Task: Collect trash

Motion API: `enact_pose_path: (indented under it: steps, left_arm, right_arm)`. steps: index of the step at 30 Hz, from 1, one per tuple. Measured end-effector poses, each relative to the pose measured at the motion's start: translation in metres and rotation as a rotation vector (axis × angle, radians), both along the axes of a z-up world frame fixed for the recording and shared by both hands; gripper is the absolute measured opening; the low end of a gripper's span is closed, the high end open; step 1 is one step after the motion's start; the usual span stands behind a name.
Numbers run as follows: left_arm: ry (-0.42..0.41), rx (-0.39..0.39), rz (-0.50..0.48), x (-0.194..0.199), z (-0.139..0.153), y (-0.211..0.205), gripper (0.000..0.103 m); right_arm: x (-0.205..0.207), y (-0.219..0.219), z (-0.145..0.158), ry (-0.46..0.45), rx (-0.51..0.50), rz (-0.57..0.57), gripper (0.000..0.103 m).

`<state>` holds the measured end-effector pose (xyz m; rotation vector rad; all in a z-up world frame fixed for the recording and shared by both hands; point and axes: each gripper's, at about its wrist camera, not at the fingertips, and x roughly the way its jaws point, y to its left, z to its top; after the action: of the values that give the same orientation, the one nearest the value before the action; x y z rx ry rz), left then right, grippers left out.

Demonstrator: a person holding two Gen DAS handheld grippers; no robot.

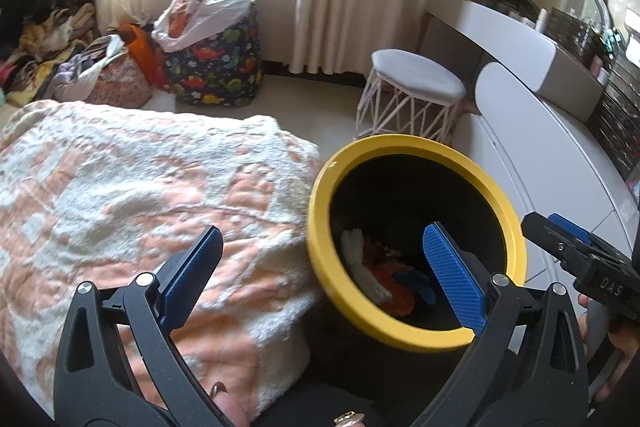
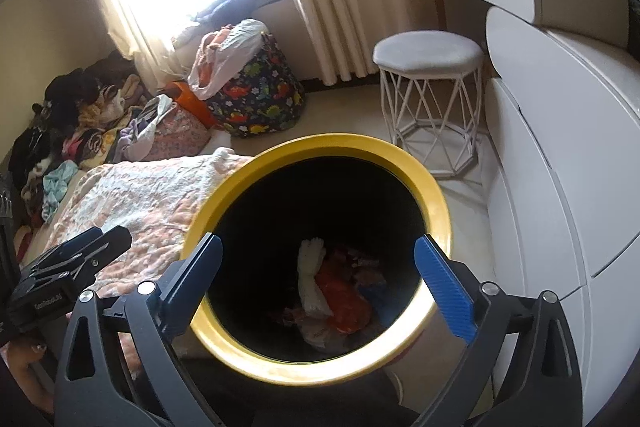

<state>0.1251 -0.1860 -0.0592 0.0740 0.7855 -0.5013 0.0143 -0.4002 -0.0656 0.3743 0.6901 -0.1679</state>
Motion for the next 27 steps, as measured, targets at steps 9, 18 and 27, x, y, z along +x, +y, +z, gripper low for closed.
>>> enact_pose_path:
  steps: [9, 18, 27]
  left_arm:
    - [-0.076, 0.006, 0.101, -0.018, 0.01, 0.041, 0.092]
    - [-0.166, 0.018, 0.196, -0.045, 0.016, 0.079, 0.092]
    - [-0.26, -0.032, 0.277, -0.075, 0.02, 0.116, 0.092]
  right_arm:
    - [-0.007, 0.034, 0.012, -0.064, -0.056, 0.057, 0.097]
    - [-0.021, 0.068, 0.023, -0.189, -0.096, 0.07, 0.097]
    - [-0.053, 0.11, 0.028, -0.36, -0.217, 0.089, 0.097]
